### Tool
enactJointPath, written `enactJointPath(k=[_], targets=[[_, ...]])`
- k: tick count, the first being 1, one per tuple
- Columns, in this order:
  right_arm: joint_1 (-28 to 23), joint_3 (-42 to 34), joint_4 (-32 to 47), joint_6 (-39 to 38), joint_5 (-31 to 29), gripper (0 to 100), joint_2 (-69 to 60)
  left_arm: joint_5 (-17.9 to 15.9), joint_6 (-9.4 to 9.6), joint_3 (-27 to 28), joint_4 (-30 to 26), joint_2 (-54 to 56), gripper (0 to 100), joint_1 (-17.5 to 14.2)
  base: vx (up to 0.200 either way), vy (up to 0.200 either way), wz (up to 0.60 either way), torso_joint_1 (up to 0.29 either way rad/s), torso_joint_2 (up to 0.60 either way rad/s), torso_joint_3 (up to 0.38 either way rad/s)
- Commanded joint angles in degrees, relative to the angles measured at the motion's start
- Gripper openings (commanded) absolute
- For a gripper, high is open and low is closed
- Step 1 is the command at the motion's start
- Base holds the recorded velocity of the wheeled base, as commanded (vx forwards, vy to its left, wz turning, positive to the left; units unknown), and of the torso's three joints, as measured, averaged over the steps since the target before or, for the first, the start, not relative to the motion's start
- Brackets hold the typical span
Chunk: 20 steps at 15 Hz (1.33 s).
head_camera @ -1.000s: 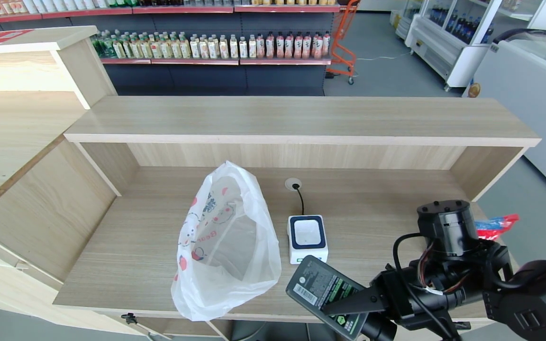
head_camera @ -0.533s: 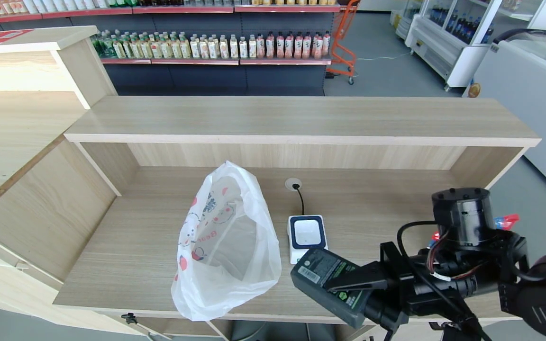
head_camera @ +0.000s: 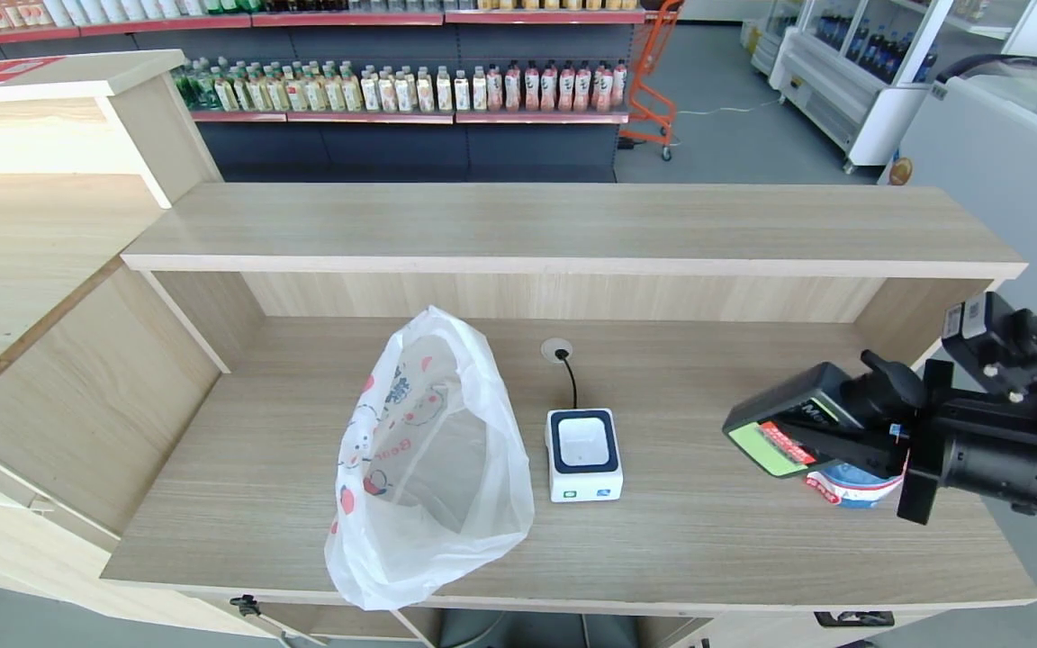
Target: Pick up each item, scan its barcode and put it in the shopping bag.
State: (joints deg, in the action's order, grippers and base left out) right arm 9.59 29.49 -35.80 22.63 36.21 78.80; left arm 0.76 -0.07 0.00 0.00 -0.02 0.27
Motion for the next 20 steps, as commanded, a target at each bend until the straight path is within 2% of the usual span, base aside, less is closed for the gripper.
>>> enactJointPath(k=[1, 2, 3, 5, 10, 14, 20], targets=[[2.5, -0.2, 2.4, -24.9, -11.2, 0, -0.1, 0.0, -0.01, 0.0, 0.0, 0.0, 100, 0.0, 0.000, 0.000, 0.00, 0.000, 0.00, 0.000], [3.9, 0.3, 2.1, -33.6, -12.9, 0, 2.3, 0.0, -0.01, 0.0, 0.0, 0.0, 100, 0.0, 0.000, 0.000, 0.00, 0.000, 0.00, 0.000], [3.8, 0.8, 2.0, -38.8, -13.5, 0, 4.6, 0.0, -0.01, 0.0, 0.0, 0.0, 100, 0.0, 0.000, 0.000, 0.00, 0.000, 0.00, 0.000], [1.7, 1.4, 1.7, -44.6, -13.6, 0, 8.8, 0.0, -0.01, 0.0, 0.0, 0.0, 100, 0.0, 0.000, 0.000, 0.00, 0.000, 0.00, 0.000], [0.6, 1.5, 1.7, -49.7, -13.4, 0, 11.4, 0.0, -0.19, 0.0, 0.0, 0.0, 100, 0.0, 0.000, 0.000, 0.00, 0.000, 0.00, 0.000], [0.5, 1.1, 1.8, -49.8, -13.4, 0, 11.2, 0.0, -0.19, 0.0, 0.0, 0.0, 100, 0.0, 0.000, 0.000, 0.00, 0.000, 0.00, 0.000], [0.5, 3.9, 1.8, -49.6, -13.4, 0, 13.0, 0.0, -0.10, 0.0, 0.0, 0.0, 100, 0.0, 0.000, 0.200, 0.00, 0.006, 0.00, 0.000]])
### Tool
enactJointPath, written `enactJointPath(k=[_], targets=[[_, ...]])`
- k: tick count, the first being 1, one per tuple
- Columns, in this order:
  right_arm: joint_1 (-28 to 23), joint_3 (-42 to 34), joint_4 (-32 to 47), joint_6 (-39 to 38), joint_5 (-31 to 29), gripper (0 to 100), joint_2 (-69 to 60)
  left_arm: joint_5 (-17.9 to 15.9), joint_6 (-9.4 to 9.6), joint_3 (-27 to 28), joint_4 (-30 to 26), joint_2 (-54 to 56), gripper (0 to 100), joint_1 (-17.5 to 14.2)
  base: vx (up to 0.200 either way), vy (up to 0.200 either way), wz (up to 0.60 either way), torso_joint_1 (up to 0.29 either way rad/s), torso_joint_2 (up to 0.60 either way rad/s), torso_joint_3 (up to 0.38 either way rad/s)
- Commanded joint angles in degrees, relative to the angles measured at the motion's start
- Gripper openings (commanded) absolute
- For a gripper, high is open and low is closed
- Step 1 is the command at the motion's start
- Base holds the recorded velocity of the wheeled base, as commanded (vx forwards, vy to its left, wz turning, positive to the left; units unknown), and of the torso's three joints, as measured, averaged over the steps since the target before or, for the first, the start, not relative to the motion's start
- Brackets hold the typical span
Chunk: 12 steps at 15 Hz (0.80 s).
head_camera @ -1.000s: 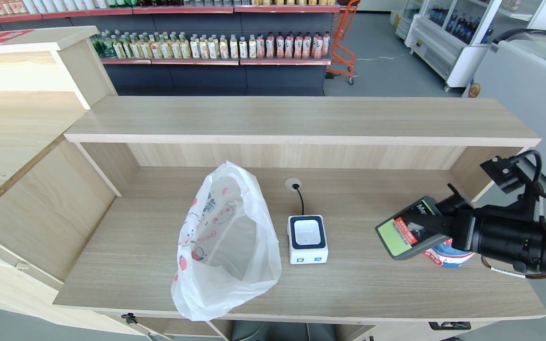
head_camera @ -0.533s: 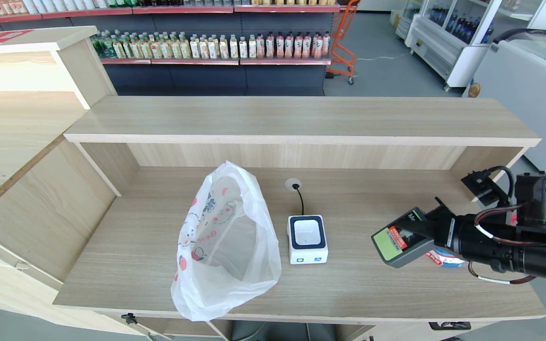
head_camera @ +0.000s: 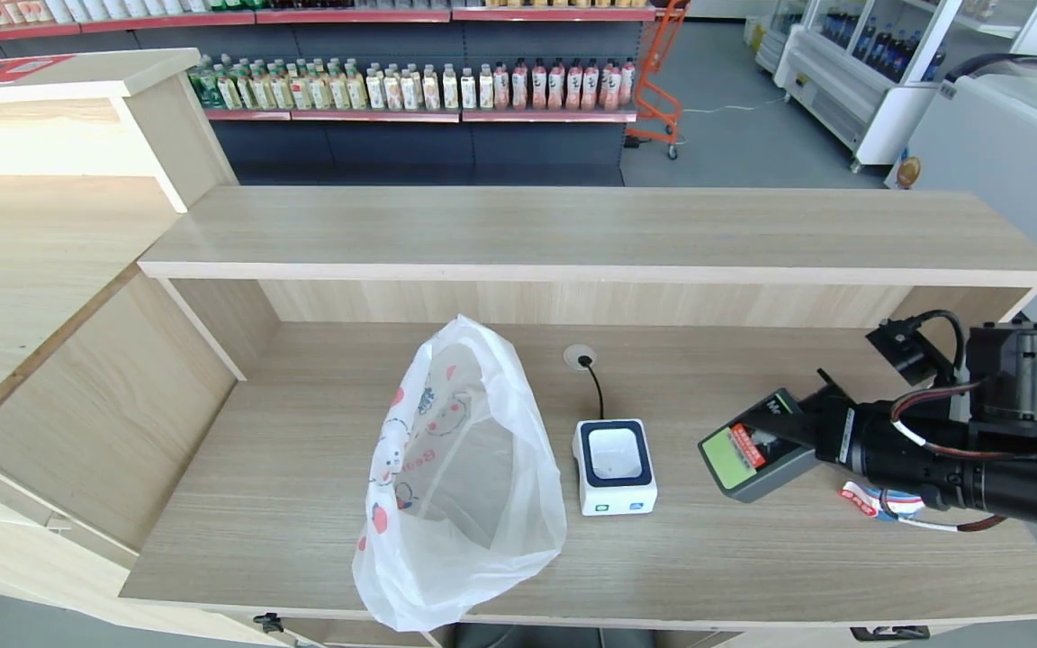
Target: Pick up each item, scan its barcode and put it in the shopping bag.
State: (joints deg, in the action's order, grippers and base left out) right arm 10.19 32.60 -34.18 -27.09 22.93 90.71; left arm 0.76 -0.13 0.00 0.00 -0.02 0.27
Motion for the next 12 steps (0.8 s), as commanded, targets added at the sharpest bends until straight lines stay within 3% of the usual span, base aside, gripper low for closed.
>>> enactJointPath(k=[1, 6, 12], targets=[[-0.1, 1.9, 0.2, 0.3, -0.3, 0, 2.0, 0.0, -0.04, 0.0, 0.0, 0.0, 100, 0.0, 0.000, 0.000, 0.00, 0.000, 0.00, 0.000], [1.5, 8.6, 0.1, 8.6, -0.3, 0, 10.7, 0.0, -0.13, 0.0, 0.0, 0.0, 100, 0.0, 0.000, 0.000, 0.00, 0.000, 0.00, 0.000], [5.3, 12.5, -2.4, 9.2, -0.5, 0, 19.6, 0.0, -0.13, 0.0, 0.0, 0.0, 100, 0.0, 0.000, 0.000, 0.00, 0.000, 0.00, 0.000]])
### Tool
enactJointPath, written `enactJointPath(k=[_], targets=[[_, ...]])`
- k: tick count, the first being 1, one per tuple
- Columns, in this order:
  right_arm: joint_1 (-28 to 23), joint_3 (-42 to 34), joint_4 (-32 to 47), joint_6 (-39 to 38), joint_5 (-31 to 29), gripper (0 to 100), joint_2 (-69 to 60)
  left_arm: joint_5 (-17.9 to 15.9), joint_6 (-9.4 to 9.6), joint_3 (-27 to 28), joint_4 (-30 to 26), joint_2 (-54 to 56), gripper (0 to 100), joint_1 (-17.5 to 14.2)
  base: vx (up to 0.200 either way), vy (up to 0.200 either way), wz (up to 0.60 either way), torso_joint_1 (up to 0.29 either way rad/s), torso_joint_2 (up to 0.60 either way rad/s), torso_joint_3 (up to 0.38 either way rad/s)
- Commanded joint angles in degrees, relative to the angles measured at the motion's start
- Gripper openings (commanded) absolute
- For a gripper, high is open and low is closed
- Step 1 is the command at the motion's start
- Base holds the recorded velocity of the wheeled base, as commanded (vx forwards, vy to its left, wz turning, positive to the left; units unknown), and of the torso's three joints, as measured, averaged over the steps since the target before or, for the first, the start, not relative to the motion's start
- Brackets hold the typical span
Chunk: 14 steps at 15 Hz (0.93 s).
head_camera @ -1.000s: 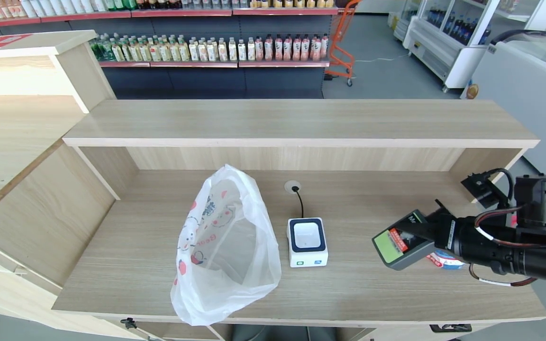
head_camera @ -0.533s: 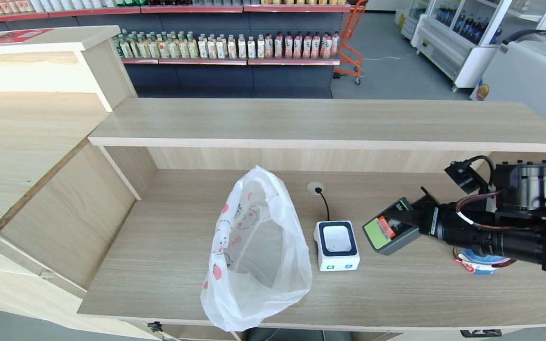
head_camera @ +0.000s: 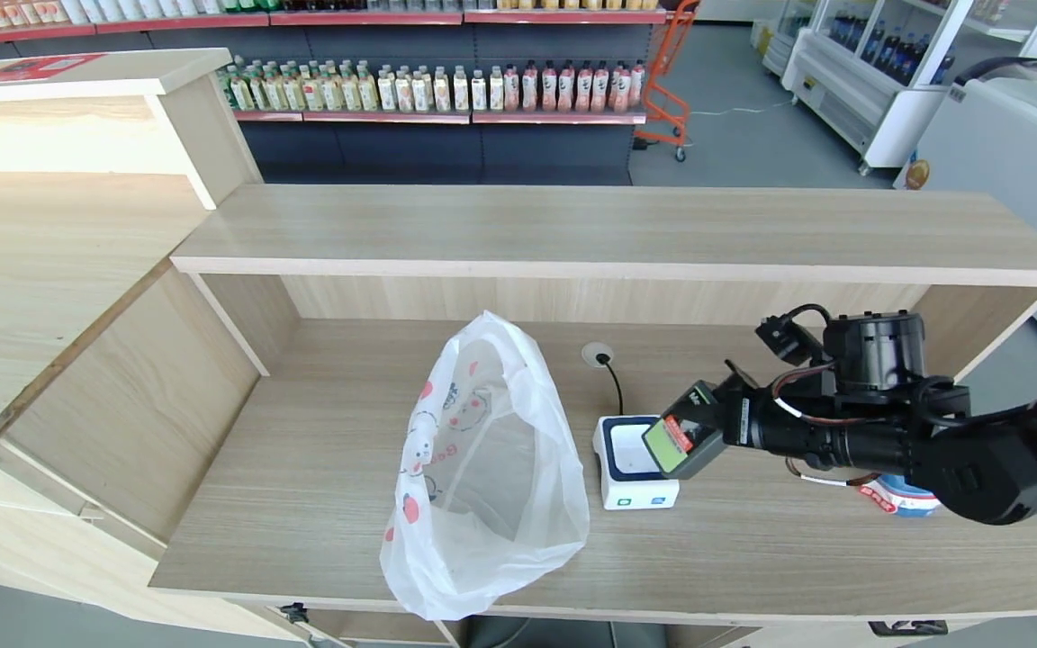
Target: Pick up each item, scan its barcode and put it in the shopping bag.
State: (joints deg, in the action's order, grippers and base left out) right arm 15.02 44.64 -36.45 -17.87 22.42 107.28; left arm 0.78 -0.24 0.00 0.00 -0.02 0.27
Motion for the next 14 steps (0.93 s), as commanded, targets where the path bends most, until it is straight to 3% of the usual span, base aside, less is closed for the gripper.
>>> enactJointPath(k=[1, 6, 14], targets=[[0.7, 0.4, -4.8, 2.6, 0.0, 0, 7.1, 0.0, -0.02, 0.0, 0.0, 0.0, 100, 0.0, 0.000, 0.000, 0.00, 0.000, 0.00, 0.000], [1.0, 3.3, -5.7, 7.2, 0.0, 0, 11.6, 0.0, -0.02, 0.0, 0.0, 0.0, 100, 0.0, 0.000, 0.000, 0.00, 0.000, 0.00, 0.000], [3.0, 9.9, -5.8, 7.3, 0.0, 0, 16.6, 0.0, -0.02, 0.0, 0.0, 0.0, 100, 0.0, 0.000, 0.000, 0.00, 0.000, 0.00, 0.000]])
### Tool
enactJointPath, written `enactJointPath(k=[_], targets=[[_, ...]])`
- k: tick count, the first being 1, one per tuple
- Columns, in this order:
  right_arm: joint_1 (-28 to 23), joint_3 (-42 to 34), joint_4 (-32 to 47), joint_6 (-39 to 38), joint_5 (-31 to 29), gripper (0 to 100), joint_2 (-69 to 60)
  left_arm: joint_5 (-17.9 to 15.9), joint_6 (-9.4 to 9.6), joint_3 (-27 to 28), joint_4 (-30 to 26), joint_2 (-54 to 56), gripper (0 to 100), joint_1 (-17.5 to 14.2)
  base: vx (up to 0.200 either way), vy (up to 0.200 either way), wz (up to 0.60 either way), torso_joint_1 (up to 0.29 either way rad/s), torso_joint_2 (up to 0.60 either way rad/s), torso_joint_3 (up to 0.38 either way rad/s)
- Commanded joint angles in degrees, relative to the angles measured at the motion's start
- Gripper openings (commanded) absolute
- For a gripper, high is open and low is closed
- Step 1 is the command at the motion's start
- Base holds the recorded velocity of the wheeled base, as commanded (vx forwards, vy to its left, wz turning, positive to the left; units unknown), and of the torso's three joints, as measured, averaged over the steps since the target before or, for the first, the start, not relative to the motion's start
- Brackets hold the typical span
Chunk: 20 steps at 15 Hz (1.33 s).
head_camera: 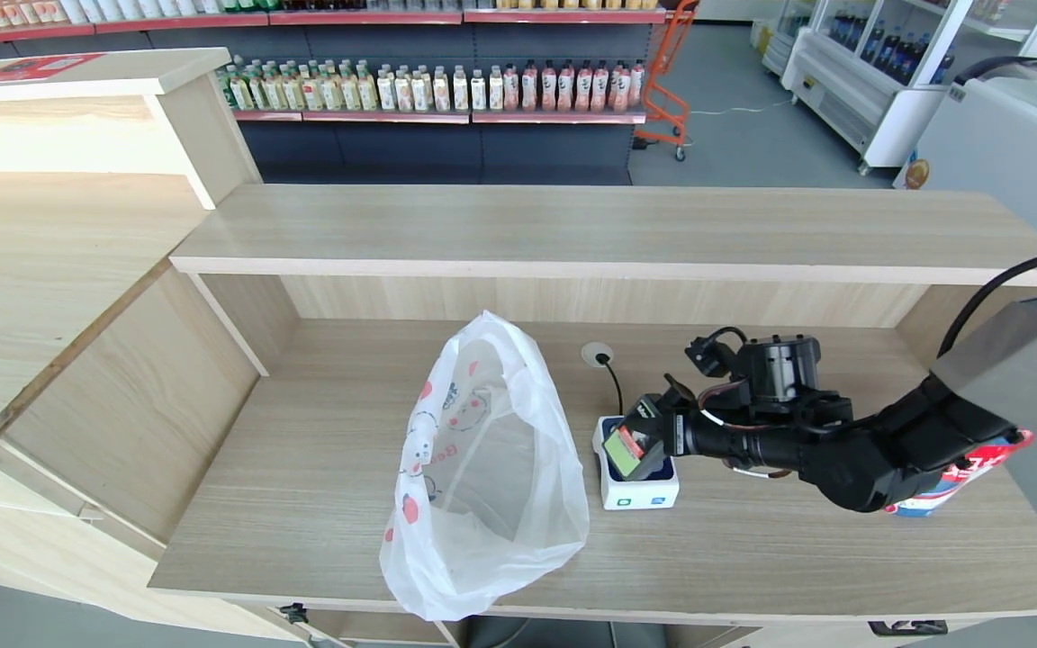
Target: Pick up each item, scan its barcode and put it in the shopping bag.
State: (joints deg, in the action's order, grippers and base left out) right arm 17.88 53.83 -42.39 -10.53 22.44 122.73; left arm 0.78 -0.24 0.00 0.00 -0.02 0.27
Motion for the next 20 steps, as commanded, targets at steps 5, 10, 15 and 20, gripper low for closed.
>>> enactJointPath(k=[5, 10, 15, 20], targets=[[0.1, 1.8, 0.2, -0.2, 0.1, 0, 1.6, 0.0, -0.02, 0.0, 0.0, 0.0, 100, 0.0, 0.000, 0.000, 0.00, 0.000, 0.00, 0.000], [0.1, -2.6, 0.5, -3.2, -0.1, 0, -14.5, 0.0, -0.02, 0.0, 0.0, 0.0, 100, 0.0, 0.000, 0.000, 0.00, 0.000, 0.00, 0.000], [-1.2, -18.2, 0.8, 7.6, -0.2, 0, -35.4, 0.0, -0.02, 0.0, 0.0, 0.0, 100, 0.0, 0.000, 0.000, 0.00, 0.000, 0.00, 0.000], [-1.2, -23.7, 3.4, 6.9, 0.2, 0, -42.8, 0.0, 0.07, 0.0, 0.0, 0.0, 100, 0.0, 0.000, 0.000, 0.00, 0.000, 0.00, 0.000]])
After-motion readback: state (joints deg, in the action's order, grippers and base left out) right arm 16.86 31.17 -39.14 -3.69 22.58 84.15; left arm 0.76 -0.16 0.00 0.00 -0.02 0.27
